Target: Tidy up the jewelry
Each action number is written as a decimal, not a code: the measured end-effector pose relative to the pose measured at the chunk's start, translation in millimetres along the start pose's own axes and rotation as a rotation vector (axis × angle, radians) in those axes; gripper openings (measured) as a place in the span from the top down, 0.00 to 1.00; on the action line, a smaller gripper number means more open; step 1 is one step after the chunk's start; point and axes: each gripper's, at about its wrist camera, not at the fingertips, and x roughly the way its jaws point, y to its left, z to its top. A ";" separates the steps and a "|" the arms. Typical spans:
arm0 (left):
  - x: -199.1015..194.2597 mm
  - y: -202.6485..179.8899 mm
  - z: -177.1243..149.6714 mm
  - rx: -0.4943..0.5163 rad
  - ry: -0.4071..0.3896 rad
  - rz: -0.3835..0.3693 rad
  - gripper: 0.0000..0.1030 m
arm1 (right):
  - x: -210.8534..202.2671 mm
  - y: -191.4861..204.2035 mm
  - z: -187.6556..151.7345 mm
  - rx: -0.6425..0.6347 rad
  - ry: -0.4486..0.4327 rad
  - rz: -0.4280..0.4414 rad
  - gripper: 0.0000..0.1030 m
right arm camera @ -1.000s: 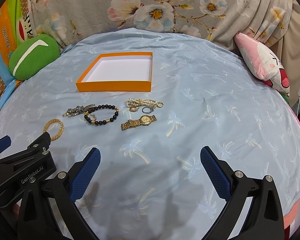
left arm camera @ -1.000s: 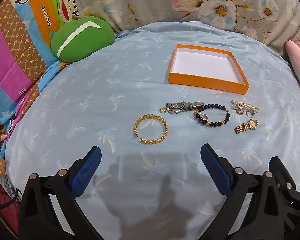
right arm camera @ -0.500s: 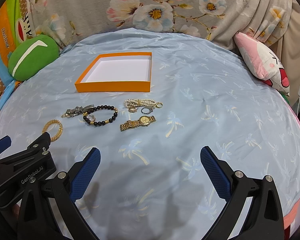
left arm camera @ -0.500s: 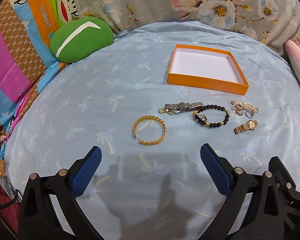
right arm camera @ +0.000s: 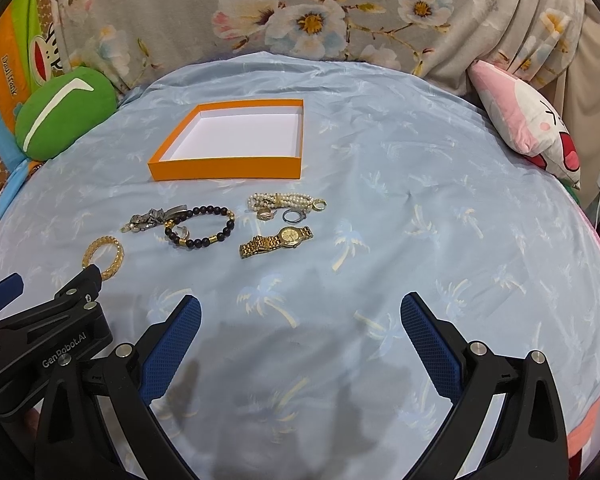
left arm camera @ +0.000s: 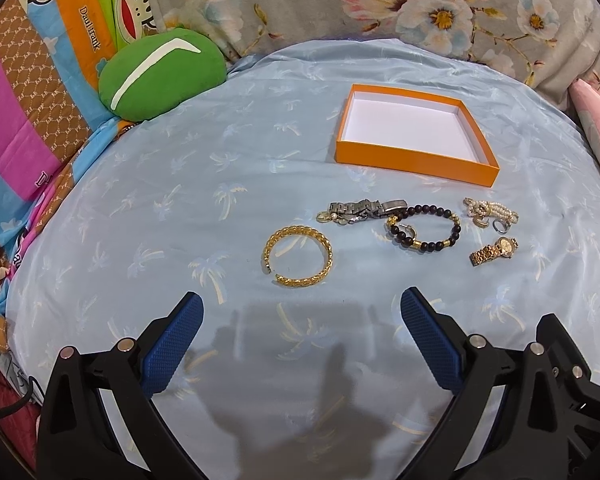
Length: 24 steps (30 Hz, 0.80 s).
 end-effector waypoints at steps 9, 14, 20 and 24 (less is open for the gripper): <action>2.9 0.1 -1.9 -0.001 0.006 -0.002 0.06 | 6.1 0.7 -1.7 0.008 0.013 0.004 0.05; 6.4 -0.5 -2.4 -0.002 0.013 -0.005 0.06 | 9.0 1.2 -1.6 0.010 0.021 0.007 0.05; 10.9 -0.1 -2.5 -0.004 0.020 -0.007 0.06 | 12.6 0.3 0.0 0.013 0.031 0.009 0.05; 14.3 -0.3 -1.8 -0.004 0.029 -0.007 0.06 | 16.8 0.5 1.1 0.016 0.035 0.019 0.05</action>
